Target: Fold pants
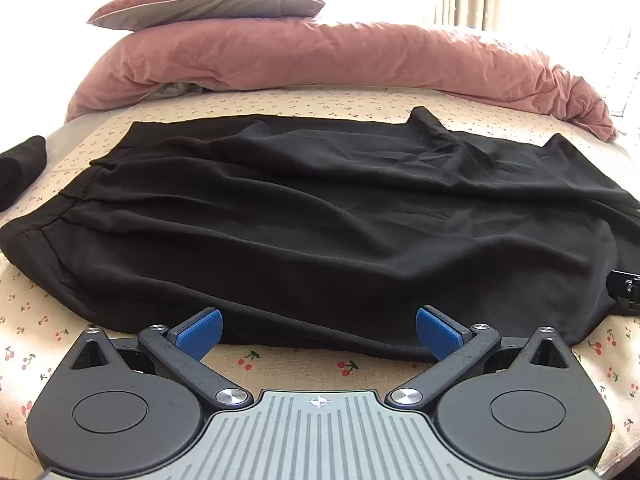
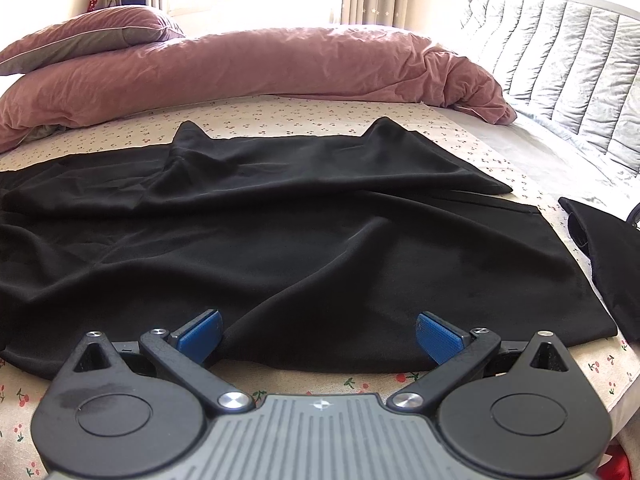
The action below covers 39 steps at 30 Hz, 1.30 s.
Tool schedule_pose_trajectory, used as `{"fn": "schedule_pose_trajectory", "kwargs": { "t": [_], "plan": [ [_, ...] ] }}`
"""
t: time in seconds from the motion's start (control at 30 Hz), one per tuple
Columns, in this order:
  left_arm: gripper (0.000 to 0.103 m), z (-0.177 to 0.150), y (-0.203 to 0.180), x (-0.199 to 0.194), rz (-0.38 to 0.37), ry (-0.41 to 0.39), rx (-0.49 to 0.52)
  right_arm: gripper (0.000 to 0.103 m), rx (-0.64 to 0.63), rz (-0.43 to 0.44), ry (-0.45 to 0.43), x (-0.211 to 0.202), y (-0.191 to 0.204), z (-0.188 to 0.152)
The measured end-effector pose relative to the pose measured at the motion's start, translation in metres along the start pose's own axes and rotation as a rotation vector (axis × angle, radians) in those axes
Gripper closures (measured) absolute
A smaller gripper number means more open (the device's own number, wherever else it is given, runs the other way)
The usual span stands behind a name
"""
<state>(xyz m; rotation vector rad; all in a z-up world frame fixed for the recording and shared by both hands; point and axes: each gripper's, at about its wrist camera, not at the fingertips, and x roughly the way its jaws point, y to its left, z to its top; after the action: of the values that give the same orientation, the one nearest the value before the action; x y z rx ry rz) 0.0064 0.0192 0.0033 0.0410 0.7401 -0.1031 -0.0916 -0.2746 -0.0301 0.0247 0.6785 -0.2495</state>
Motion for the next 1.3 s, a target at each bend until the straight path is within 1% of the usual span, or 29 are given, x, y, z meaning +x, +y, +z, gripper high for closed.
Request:
{"fn": "schedule_pose_trajectory", "kwargs": {
  "t": [0.1,0.23,0.33,0.43,0.57,0.63,0.7,0.77,0.83,0.97,1.07,1.17,1.23,1.3],
  "plan": [
    [0.000,0.005,0.000,0.000,0.002,-0.010,0.003,0.000,0.001,0.004,0.000,0.001,0.001,0.003],
    [0.000,0.018,0.000,-0.008,0.032,-0.031,0.039,0.000,-0.019,0.012,0.000,-0.004,0.003,0.010],
    [0.000,0.025,0.005,-0.018,0.047,-0.052,0.035,0.000,0.009,0.018,-0.009,-0.013,-0.005,0.015],
    [0.000,0.027,0.012,-0.022,0.044,-0.042,0.022,0.000,0.023,0.009,-0.010,-0.019,-0.014,0.017],
    [0.000,0.019,0.031,-0.020,0.055,-0.002,-0.007,0.000,0.015,-0.016,-0.016,-0.025,-0.027,0.015],
    [0.000,0.015,0.048,-0.018,0.068,0.016,-0.050,0.000,0.023,-0.026,-0.018,-0.028,-0.036,0.012],
    [0.000,0.012,0.070,-0.015,0.100,0.034,-0.107,0.000,0.040,-0.032,-0.016,-0.028,-0.047,0.008],
    [0.000,0.011,0.094,-0.011,0.127,0.044,-0.166,0.000,0.055,-0.036,0.002,-0.026,-0.057,0.004],
    [0.000,0.011,0.119,-0.007,0.138,0.062,-0.228,0.000,0.062,-0.031,0.020,-0.024,-0.067,0.000],
    [0.000,0.009,0.173,-0.003,0.093,0.075,-0.402,0.000,0.113,0.002,0.055,-0.024,-0.095,-0.007],
    [0.000,0.007,0.203,0.001,0.089,0.073,-0.490,0.002,0.212,0.037,0.100,-0.021,-0.125,-0.011],
    [0.001,0.006,0.221,0.007,0.053,0.073,-0.557,0.006,0.321,0.054,0.114,-0.022,-0.155,-0.017],
    [0.002,0.004,0.228,0.012,0.019,0.070,-0.595,0.007,0.373,0.033,0.117,-0.020,-0.170,-0.022],
    [0.004,0.004,0.231,0.016,-0.002,0.055,-0.615,0.009,0.438,0.008,0.125,-0.016,-0.186,-0.028]
  ]
}}
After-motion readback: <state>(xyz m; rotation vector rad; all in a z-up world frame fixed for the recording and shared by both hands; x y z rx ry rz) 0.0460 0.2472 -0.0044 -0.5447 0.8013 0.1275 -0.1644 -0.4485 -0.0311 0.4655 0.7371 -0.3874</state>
